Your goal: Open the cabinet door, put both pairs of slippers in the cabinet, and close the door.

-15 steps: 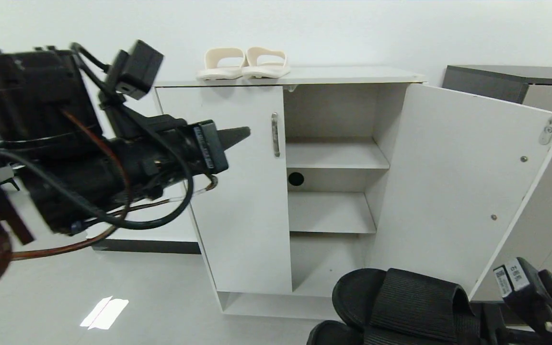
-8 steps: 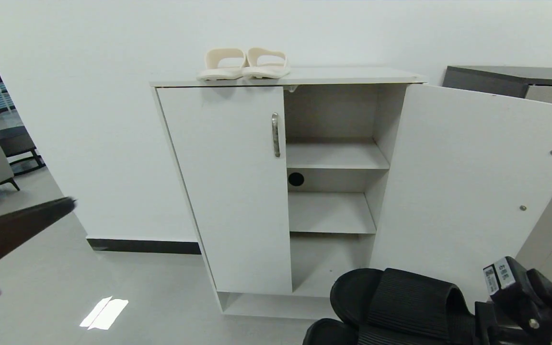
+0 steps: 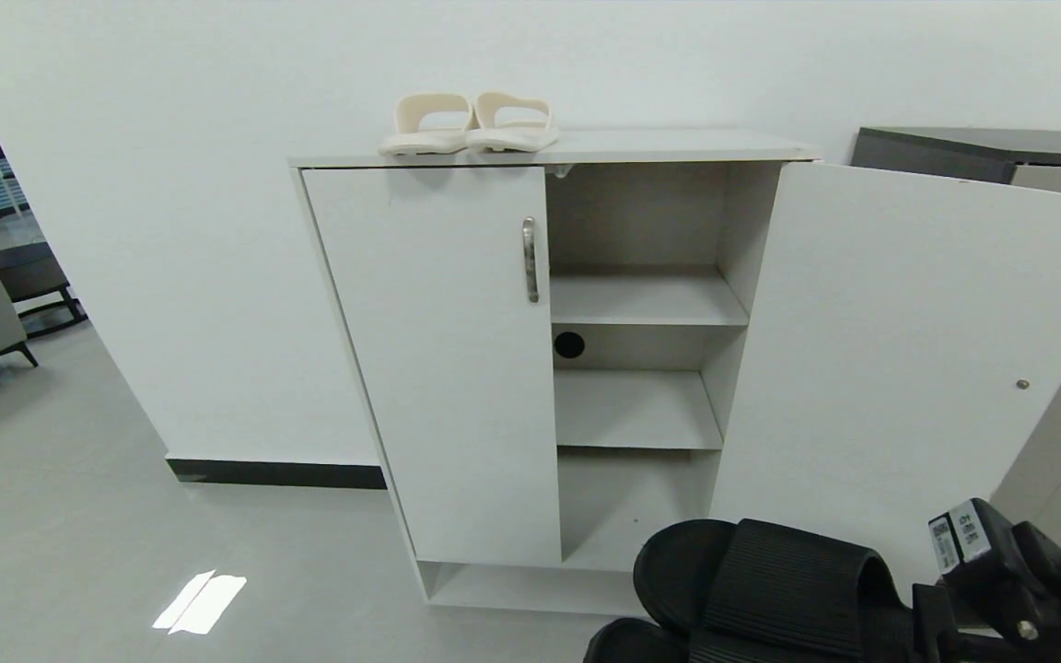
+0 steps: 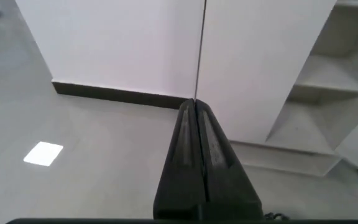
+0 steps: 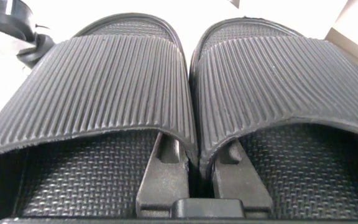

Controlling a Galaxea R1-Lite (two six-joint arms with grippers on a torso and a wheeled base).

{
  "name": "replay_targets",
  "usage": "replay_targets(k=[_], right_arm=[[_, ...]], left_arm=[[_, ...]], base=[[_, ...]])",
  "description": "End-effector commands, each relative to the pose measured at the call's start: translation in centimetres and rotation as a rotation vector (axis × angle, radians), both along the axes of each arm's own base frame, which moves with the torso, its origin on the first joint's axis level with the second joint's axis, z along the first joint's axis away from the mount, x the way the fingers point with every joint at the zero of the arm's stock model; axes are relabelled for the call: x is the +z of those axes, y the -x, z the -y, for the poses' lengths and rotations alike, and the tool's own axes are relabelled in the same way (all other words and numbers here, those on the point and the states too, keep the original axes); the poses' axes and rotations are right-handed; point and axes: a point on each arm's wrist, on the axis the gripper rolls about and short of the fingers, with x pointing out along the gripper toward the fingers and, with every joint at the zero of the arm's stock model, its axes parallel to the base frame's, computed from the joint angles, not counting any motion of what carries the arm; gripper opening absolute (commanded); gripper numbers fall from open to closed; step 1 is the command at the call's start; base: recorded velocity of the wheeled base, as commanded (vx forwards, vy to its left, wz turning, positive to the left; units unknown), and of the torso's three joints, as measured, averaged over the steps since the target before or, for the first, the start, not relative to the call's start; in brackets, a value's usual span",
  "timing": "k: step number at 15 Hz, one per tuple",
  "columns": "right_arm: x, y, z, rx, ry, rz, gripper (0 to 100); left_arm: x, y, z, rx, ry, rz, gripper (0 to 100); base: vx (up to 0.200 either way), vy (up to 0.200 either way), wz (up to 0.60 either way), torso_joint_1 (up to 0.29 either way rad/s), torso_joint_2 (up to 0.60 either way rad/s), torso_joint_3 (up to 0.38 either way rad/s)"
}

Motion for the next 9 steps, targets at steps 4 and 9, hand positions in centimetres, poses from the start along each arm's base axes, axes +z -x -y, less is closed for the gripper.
replay_targets(k=[4, 9], right_arm=[[0.00, 0.05, 0.06, 0.001, -0.001, 0.001, 0], [-0.19, 0.14, 0.13, 0.003, 0.006, -0.001, 0]], left_arm=[[-3.40, 1.19, -0.08, -0.033, 0.041, 0.093, 0], [-3.88, 1.14, 0.45, -0.267, 0.029, 0.061, 0]], base=[[0.000, 0.000, 0.00, 0.000, 0.00, 0.000], [0.000, 0.000, 0.00, 0.000, 0.00, 0.000]])
